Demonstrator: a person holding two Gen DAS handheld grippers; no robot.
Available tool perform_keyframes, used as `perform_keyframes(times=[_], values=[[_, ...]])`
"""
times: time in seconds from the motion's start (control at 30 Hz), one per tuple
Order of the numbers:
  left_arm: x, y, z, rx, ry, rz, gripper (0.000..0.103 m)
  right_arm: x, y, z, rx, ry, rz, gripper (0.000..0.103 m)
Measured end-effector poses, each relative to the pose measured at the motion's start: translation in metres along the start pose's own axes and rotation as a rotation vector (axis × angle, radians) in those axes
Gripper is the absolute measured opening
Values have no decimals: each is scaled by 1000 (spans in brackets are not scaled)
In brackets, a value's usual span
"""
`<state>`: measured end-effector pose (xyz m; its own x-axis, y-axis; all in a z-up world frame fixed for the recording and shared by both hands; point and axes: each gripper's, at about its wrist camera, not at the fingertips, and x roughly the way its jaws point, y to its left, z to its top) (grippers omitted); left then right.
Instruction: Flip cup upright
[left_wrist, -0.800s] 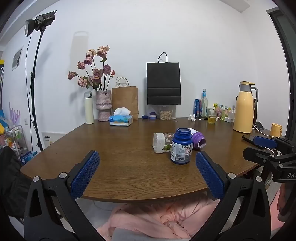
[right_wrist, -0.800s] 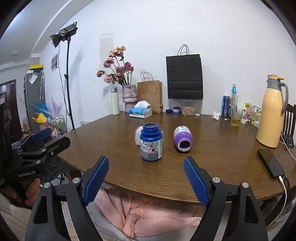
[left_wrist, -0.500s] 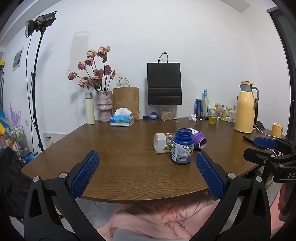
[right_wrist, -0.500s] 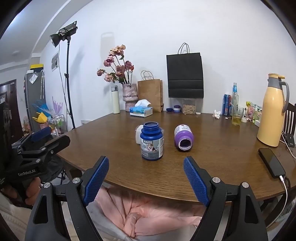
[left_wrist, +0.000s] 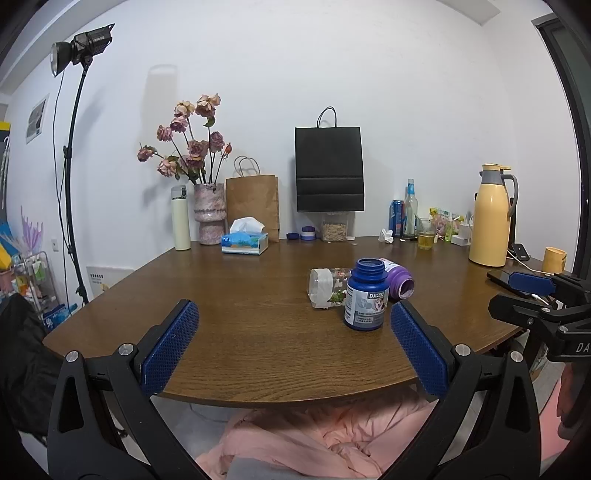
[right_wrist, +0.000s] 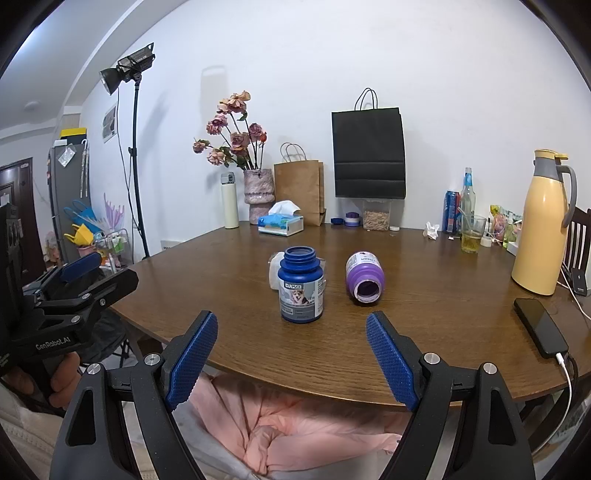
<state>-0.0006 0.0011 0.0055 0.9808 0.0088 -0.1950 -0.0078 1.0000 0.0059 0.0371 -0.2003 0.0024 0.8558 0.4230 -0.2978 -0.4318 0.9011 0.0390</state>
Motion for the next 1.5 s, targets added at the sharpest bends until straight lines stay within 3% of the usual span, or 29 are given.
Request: perform_keyframes(times=[1.5], values=[[0, -3, -1, 5, 2, -7, 103, 1, -1, -4, -1, 3, -1, 87]])
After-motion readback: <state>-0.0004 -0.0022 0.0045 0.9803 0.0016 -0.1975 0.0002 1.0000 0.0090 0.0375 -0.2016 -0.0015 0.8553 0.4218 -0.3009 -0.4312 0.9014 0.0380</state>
